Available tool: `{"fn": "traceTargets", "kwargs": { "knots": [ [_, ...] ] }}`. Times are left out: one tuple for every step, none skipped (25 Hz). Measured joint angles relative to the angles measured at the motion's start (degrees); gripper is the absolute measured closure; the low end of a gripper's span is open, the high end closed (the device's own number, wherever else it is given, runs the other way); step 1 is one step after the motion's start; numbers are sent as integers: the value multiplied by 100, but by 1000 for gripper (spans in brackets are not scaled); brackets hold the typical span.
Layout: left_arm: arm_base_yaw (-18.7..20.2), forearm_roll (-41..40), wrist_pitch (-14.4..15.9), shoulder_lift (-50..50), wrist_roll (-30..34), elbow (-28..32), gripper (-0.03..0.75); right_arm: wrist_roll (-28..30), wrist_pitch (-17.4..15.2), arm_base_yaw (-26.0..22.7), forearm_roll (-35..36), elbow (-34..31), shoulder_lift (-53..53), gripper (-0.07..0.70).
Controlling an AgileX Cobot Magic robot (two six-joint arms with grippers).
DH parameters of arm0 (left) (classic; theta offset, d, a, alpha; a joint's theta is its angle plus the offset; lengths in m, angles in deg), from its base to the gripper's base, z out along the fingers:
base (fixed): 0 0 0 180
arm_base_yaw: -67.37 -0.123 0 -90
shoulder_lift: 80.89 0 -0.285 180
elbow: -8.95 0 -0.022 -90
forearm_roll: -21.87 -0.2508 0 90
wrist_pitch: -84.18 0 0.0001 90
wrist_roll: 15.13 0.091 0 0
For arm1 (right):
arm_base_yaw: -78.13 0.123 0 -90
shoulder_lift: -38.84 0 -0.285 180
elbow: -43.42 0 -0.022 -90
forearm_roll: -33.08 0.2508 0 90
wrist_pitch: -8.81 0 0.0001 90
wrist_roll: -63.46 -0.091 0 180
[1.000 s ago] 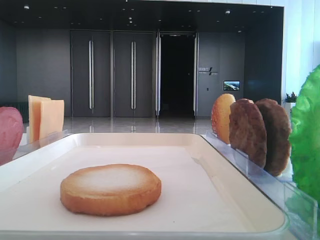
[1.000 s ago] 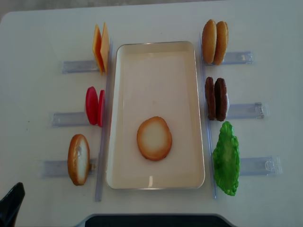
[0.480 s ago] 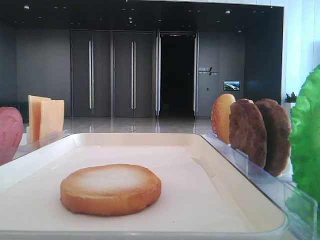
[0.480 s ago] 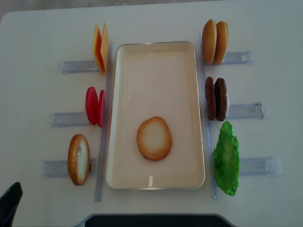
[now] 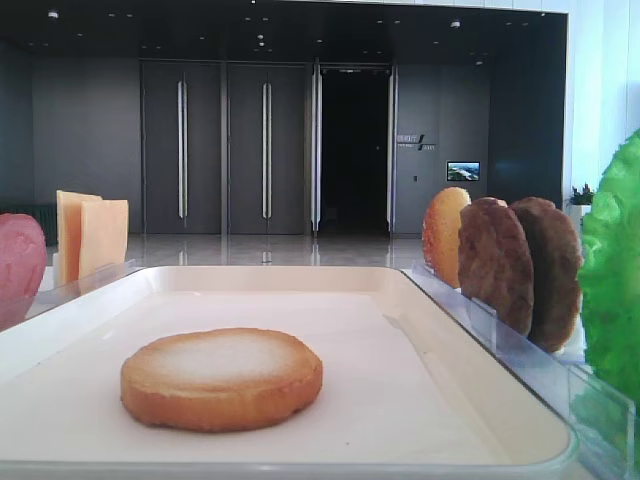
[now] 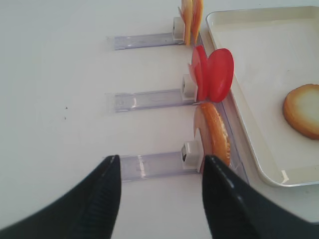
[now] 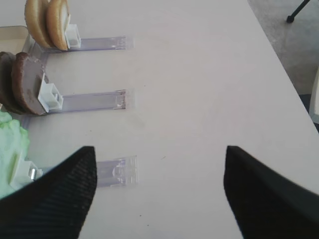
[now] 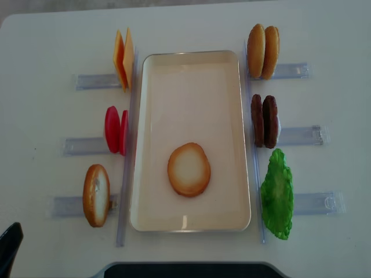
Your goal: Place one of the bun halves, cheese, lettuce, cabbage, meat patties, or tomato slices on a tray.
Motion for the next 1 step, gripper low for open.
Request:
{"fn": "traceTargets", "kwargs": {
  "knots": [
    [0,0,0,0,0,0,326,0,0,0,0,0,0,97]
  ]
}}
